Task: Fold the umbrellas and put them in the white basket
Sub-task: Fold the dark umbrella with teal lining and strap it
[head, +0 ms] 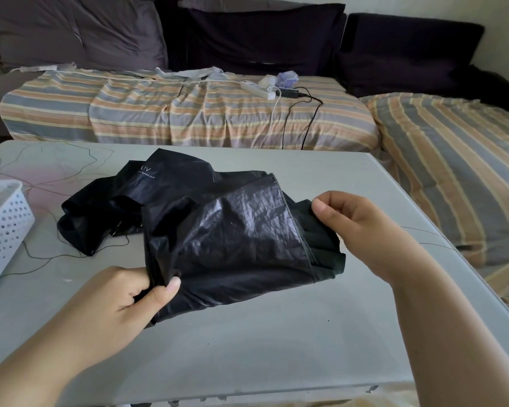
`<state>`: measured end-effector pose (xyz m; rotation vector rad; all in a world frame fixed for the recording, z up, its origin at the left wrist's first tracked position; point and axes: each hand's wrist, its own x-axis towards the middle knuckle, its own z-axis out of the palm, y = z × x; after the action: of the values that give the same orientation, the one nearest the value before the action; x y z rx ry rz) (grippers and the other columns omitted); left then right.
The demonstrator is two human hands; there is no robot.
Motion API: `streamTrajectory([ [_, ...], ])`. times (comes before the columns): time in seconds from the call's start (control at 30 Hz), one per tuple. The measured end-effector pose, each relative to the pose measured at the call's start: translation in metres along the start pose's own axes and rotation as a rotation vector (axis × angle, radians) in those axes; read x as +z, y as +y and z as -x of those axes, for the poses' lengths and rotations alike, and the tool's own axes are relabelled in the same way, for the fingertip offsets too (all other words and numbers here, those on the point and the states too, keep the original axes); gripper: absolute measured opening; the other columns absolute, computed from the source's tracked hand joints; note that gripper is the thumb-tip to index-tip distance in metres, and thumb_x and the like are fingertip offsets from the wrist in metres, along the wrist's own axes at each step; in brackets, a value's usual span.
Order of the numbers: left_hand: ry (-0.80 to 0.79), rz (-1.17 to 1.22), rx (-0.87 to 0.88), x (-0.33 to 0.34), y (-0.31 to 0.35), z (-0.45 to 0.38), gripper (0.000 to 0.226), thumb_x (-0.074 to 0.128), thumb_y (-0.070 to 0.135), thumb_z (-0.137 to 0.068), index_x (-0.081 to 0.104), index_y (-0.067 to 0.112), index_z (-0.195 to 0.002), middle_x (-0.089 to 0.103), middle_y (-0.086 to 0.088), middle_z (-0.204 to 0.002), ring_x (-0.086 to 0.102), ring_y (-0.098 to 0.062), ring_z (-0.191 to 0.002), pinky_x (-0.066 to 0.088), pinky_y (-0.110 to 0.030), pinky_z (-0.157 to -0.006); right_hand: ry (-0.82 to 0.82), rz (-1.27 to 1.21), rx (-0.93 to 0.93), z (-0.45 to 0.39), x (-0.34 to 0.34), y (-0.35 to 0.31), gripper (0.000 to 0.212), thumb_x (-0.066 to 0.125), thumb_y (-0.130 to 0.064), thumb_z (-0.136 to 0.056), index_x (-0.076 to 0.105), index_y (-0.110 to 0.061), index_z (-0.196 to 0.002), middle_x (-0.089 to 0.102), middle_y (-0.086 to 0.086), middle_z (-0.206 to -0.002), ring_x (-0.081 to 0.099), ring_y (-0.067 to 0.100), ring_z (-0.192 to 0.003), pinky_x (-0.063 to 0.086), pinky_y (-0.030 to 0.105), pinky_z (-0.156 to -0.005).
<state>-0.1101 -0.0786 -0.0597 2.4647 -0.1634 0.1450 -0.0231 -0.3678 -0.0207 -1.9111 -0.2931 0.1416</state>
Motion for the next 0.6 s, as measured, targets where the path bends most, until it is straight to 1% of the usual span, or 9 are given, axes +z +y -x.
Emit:
streamTrajectory([
  [0.07,-0.01,-0.002,-0.009,0.001,-0.001,0.001,0.053,0.037,0.071,-0.062,0.028,0.022,-0.046,0.024,-0.001,-0.039,0.021,-0.008,-0.037,0.015,-0.019,-0.04,-0.123,-0.03,0.02,0.003,-0.003,0.001,0.019,0.06,-0.037,-0.082,0.069,-0.021,-0.076,0.068,-0.007,-0.072,0.061,0.007,-0.068,0.045,0.016,-0.064],
  [0.13,-0.013,0.02,-0.026,0.0,-0.002,0.001,0.059,0.04,0.077,-0.059,0.028,0.021,-0.047,0.025,0.0,-0.038,0.021,-0.007,-0.036,0.014,-0.019,-0.041,-0.156,-0.007,0.011,0.004,-0.004,0.002,0.017,0.063,-0.041,-0.074,0.071,-0.026,-0.07,0.069,-0.007,-0.073,0.063,0.011,-0.071,0.046,0.021,-0.068],
  [0.2,-0.014,0.082,-0.062,-0.002,-0.004,0.0,0.079,0.039,0.093,-0.05,0.029,0.015,-0.052,0.029,0.003,-0.039,0.023,-0.005,-0.036,0.016,-0.024,-0.041,-0.065,0.065,-0.047,0.003,-0.002,0.004,0.019,0.065,-0.039,-0.079,0.069,-0.024,-0.069,0.067,-0.01,-0.069,0.059,0.011,-0.067,0.044,0.024,-0.068],
  [0.27,-0.011,0.117,-0.103,-0.002,-0.007,-0.001,0.093,0.032,0.1,-0.044,0.033,0.008,-0.054,0.035,0.003,-0.042,0.029,-0.008,-0.038,0.018,-0.027,-0.042,0.063,0.186,-0.13,0.001,0.0,0.002,0.022,0.063,-0.03,-0.089,0.064,-0.02,-0.069,0.061,-0.012,-0.066,0.053,0.002,-0.064,0.04,0.016,-0.068],
  [0.33,-0.024,0.13,-0.12,-0.001,-0.011,-0.002,0.102,0.03,0.101,-0.042,0.042,0.001,-0.054,0.041,-0.005,-0.041,0.035,-0.011,-0.04,0.023,-0.024,-0.042,0.151,0.289,-0.2,0.0,0.004,0.001,0.023,0.06,-0.028,-0.09,0.058,-0.026,-0.068,0.057,-0.013,-0.069,0.051,-0.002,-0.068,0.037,0.007,-0.067],
  [0.4,-0.027,0.129,-0.121,-0.001,-0.012,-0.003,0.109,0.029,0.102,-0.043,0.048,-0.005,-0.058,0.044,-0.01,-0.042,0.039,-0.012,-0.041,0.026,-0.022,-0.043,0.202,0.366,-0.226,0.0,0.008,0.001,0.024,0.058,-0.033,-0.089,0.052,-0.035,-0.065,0.055,-0.018,-0.071,0.05,-0.001,-0.077,0.034,0.005,-0.068],
  [0.47,-0.028,0.126,-0.124,-0.001,-0.013,-0.003,0.112,0.028,0.102,-0.042,0.05,-0.007,-0.06,0.044,-0.006,-0.043,0.039,-0.012,-0.042,0.026,-0.022,-0.044,0.231,0.416,-0.233,-0.001,0.011,0.004,0.023,0.056,-0.038,-0.087,0.05,-0.039,-0.065,0.055,-0.018,-0.072,0.049,0.002,-0.084,0.032,0.011,-0.072],
  [0.53,-0.033,0.118,-0.134,-0.002,-0.012,-0.002,0.114,0.028,0.102,-0.042,0.051,-0.008,-0.061,0.047,-0.015,-0.044,0.041,-0.014,-0.041,0.028,-0.022,-0.044,0.256,0.426,-0.252,-0.002,0.014,0.005,0.022,0.056,-0.036,-0.087,0.049,-0.037,-0.066,0.054,-0.015,-0.075,0.049,0.013,-0.087,0.032,0.023,-0.077],
  [0.6,-0.033,0.118,-0.144,-0.003,-0.01,-0.002,0.115,0.029,0.102,-0.041,0.052,-0.009,-0.062,0.052,-0.022,-0.05,0.046,-0.021,-0.04,0.031,-0.021,-0.044,0.294,0.414,-0.298,-0.002,0.015,0.003,0.026,0.056,-0.032,-0.091,0.048,-0.034,-0.066,0.051,-0.011,-0.072,0.047,0.019,-0.085,0.03,0.028,-0.077],
])
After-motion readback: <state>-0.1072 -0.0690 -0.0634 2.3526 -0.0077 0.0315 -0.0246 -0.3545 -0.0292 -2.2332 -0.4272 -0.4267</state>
